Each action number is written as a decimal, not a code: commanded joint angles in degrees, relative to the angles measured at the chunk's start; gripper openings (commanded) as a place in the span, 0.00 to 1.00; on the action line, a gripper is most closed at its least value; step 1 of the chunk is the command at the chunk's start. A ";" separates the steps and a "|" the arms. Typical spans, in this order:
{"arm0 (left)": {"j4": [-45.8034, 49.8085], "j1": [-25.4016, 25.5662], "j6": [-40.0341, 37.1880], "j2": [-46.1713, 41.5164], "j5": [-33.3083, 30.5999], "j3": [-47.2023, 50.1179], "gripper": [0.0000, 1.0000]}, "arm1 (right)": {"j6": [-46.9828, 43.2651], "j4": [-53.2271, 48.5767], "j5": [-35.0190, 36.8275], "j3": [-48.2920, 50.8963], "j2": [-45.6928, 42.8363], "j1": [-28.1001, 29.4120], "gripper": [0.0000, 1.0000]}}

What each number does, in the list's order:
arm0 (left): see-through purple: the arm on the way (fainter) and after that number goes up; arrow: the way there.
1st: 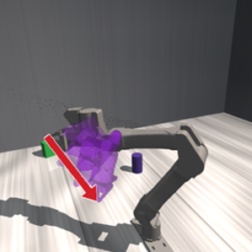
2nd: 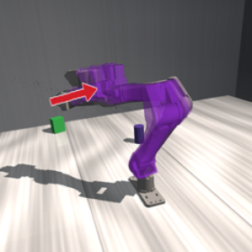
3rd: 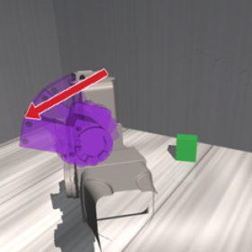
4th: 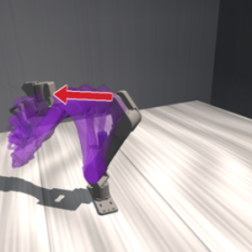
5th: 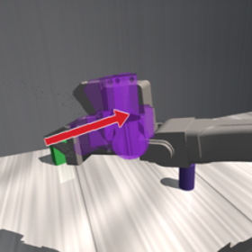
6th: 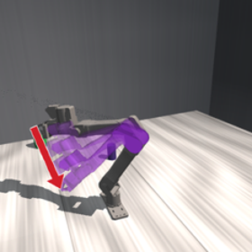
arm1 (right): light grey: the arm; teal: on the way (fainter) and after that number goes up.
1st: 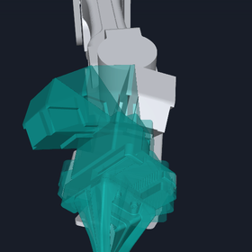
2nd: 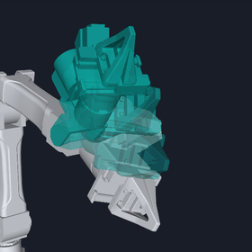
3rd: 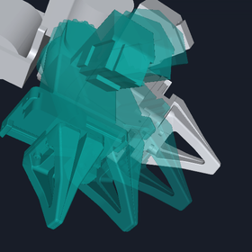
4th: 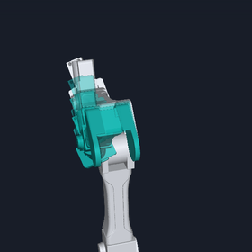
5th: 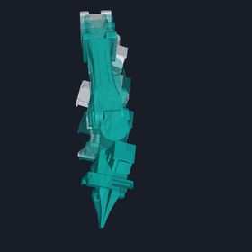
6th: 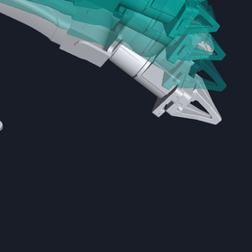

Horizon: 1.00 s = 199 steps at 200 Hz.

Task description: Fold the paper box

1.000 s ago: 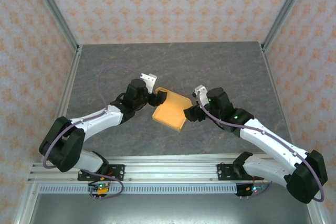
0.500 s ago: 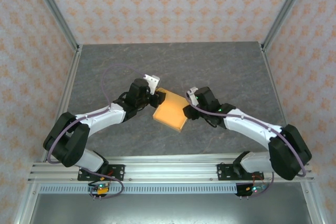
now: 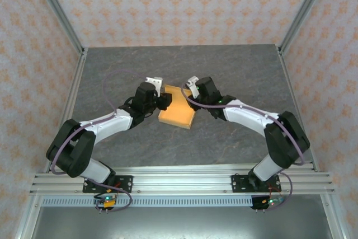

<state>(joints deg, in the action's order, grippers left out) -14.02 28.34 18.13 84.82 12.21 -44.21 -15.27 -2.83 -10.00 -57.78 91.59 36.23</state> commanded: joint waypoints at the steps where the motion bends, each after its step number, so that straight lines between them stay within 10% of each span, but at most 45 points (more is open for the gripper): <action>1: -4.22 1.02 4.72 -0.54 0.81 0.77 0.34 | -5.85 3.68 -0.17 -3.96 2.77 -1.31 0.34; 85: -3.58 1.03 8.98 -0.56 -1.96 2.87 0.35 | 6.68 -1.00 -0.82 4.18 -9.44 -2.01 0.61; 199: 1.93 1.03 16.07 1.23 -1.26 -1.00 0.34 | 15.41 -1.52 -4.71 3.96 -5.47 -3.44 0.39</action>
<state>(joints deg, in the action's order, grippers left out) -15.29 28.88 30.09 85.21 11.49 -42.19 -1.52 -3.20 -12.10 -51.07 84.64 32.97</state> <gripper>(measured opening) 0.339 0.409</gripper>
